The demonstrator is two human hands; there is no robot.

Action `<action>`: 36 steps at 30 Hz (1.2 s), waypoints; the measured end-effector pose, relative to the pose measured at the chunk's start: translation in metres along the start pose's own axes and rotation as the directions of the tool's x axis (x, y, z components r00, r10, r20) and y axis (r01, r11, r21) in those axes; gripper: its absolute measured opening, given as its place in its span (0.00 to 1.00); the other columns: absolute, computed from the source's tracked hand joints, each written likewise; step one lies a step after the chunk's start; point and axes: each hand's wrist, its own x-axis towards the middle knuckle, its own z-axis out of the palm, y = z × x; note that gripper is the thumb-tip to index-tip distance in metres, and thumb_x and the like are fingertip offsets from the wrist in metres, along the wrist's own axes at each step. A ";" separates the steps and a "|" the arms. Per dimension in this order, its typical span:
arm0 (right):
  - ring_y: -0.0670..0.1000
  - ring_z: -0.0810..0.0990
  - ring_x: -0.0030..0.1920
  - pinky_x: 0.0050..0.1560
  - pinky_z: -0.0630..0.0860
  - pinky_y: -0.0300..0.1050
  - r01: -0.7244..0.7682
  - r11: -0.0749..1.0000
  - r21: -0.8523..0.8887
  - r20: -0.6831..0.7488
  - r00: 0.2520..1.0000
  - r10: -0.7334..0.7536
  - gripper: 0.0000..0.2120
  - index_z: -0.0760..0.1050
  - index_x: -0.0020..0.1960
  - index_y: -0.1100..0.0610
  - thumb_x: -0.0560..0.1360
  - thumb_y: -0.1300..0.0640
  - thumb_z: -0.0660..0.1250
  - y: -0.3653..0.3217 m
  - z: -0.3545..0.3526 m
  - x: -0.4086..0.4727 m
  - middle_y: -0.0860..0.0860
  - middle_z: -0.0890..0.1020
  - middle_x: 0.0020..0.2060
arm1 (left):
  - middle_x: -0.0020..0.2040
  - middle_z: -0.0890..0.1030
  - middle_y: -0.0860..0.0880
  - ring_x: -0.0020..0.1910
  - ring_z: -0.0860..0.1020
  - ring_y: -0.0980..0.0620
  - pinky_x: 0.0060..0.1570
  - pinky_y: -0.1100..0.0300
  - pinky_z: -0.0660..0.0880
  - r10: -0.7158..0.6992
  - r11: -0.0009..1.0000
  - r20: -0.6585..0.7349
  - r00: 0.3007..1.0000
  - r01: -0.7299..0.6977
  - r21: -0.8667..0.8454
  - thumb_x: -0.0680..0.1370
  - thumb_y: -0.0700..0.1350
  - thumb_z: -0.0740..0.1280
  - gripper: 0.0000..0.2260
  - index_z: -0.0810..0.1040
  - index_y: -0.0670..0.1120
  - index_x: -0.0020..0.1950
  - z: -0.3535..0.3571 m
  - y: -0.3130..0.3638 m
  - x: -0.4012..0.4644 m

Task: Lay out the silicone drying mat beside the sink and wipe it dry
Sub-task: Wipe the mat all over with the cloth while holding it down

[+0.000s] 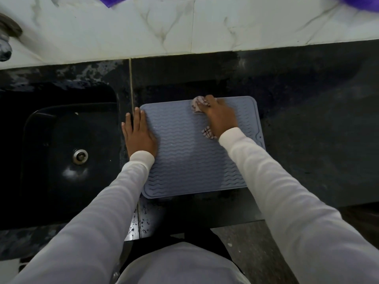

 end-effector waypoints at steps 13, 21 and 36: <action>0.63 0.73 0.57 0.50 0.76 0.59 -0.319 0.944 0.086 -0.052 0.945 0.324 0.29 0.71 0.67 0.45 0.68 0.58 0.74 0.110 -0.008 -0.036 0.52 0.69 0.65 | 0.79 0.51 0.49 0.77 0.47 0.44 0.75 0.44 0.45 0.001 0.999 0.002 1.000 -0.001 0.032 0.81 0.46 0.51 0.25 0.51 0.48 0.78 -0.001 0.002 -0.001; 0.63 0.75 0.55 0.54 0.74 0.55 -0.400 0.883 0.247 -0.090 0.897 0.432 0.15 0.75 0.62 0.48 0.76 0.54 0.64 0.101 -0.010 -0.029 0.53 0.73 0.60 | 0.78 0.52 0.49 0.77 0.48 0.43 0.75 0.43 0.45 0.012 1.000 -0.005 1.000 -0.012 0.007 0.80 0.46 0.51 0.26 0.52 0.48 0.78 -0.001 -0.002 -0.001; 0.58 0.80 0.53 0.59 0.77 0.55 -0.364 -0.233 0.902 0.411 0.888 0.206 0.07 0.75 0.54 0.61 0.77 0.63 0.62 -0.118 -0.007 0.024 0.60 0.81 0.53 | 0.79 0.51 0.49 0.77 0.47 0.44 0.75 0.44 0.43 0.045 0.999 0.043 0.998 -0.044 -0.014 0.78 0.57 0.54 0.30 0.52 0.48 0.78 0.001 -0.010 0.003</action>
